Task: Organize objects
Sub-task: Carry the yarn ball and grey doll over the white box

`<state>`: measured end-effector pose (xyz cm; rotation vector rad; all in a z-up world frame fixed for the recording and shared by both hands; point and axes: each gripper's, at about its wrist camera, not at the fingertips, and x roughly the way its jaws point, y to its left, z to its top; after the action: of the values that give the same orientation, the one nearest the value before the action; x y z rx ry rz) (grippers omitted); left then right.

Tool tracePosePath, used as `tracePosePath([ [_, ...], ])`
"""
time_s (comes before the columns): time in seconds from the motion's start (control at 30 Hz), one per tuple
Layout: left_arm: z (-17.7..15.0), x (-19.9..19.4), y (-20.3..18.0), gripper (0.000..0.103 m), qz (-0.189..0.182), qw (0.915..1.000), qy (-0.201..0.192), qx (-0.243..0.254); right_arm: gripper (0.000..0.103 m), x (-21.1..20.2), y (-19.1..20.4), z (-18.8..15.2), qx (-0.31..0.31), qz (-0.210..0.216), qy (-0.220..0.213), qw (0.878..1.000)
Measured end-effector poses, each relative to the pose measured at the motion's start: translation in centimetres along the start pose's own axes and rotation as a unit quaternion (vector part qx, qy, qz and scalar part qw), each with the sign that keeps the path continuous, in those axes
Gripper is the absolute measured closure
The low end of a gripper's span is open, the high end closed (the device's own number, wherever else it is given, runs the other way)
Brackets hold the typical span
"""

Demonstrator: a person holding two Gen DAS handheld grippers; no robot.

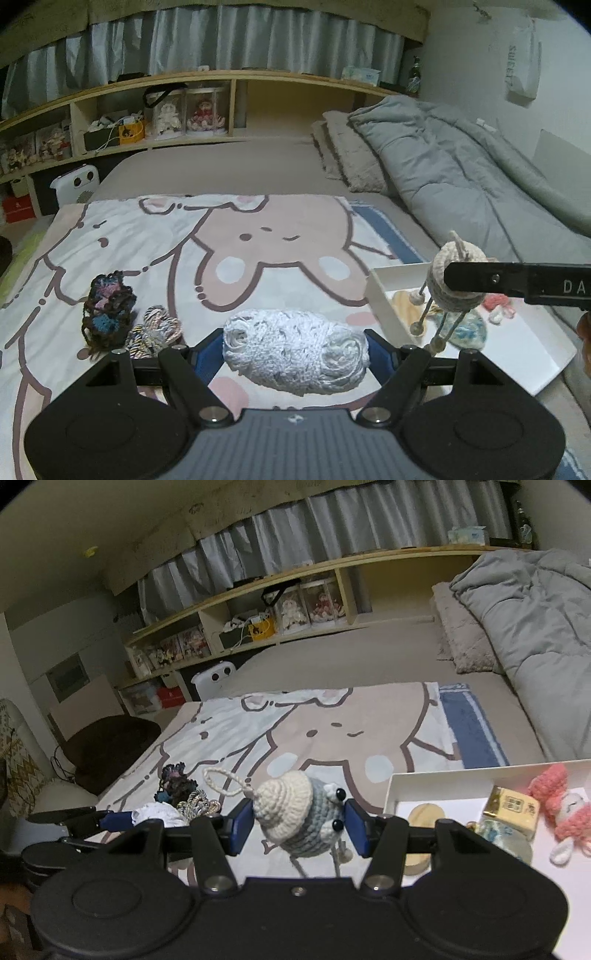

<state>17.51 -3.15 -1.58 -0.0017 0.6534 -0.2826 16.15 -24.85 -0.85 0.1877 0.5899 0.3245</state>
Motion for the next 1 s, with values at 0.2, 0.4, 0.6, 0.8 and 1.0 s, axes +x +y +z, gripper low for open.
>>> tracePosePath([
  [0.2, 0.5, -1.0, -2.6, 0.025, -0.016, 0.9997, -0.011, 0.013, 0.049, -3.1, -1.8, 0.2, -0.006, -0.016, -0.005, 1.0],
  [0.4, 0.8, -1.1, -5.4, 0.025, -0.028, 0.9994, -0.016, 0.015, 0.049, -6.1, -4.6, 0.7, 0.004, -0.038, -0.011, 0.999],
  [0.6, 1.0, -0.2, -9.1, 0.025, -0.055, 0.998, -0.012, 0.027, 0.048, -8.7, -7.7, 0.7, 0.011, -0.07, -0.021, 0.997],
  [0.8, 1.0, 1.4, -13.3, 0.025, -0.08, 0.9958, -0.008, 0.044, 0.048, -10.4, -11.8, 0.2, 0.025, -0.102, -0.022, 0.994],
  [1.0, 0.1, 3.7, -17.0, 0.025, -0.107, 0.993, 0.005, 0.051, 0.048, -10.4, -16.2, -0.6, 0.047, -0.129, -0.028, 0.99],
])
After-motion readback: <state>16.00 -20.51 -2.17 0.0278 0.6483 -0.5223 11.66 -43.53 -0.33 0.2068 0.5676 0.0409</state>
